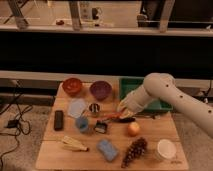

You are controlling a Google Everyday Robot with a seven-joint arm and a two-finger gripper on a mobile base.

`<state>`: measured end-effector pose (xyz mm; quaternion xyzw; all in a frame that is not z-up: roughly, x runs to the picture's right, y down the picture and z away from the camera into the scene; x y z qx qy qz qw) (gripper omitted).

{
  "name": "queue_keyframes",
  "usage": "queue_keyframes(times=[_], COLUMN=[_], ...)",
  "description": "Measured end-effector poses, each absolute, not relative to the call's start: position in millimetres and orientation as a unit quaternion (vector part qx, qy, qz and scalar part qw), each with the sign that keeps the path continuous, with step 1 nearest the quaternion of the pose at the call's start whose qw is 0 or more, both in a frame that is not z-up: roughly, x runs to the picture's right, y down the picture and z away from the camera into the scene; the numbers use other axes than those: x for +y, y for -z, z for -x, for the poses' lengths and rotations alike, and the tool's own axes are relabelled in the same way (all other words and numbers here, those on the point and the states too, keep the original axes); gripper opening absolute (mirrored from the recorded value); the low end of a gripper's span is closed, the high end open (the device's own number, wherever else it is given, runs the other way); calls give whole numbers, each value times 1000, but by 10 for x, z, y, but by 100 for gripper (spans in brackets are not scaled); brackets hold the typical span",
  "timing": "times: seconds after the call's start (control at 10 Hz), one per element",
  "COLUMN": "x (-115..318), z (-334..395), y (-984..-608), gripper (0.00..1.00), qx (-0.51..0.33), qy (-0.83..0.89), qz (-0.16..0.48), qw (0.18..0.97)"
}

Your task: Place pepper in purple bowl

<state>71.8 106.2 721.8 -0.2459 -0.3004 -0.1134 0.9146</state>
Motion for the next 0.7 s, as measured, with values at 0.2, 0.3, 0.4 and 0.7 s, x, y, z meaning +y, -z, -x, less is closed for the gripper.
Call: queue_keyframes(times=[0.2,0.3,0.4,0.7], x=[980,887,818,606], z=[-414,-196,-81,229], y=[-7502,-7665,-7758,-7874], gripper=[7,7,7,7], qx=[-311,-319,-325,-337], qy=[125,135,144,178], qz=[250,250,248,240], qw=[908,904,901,893])
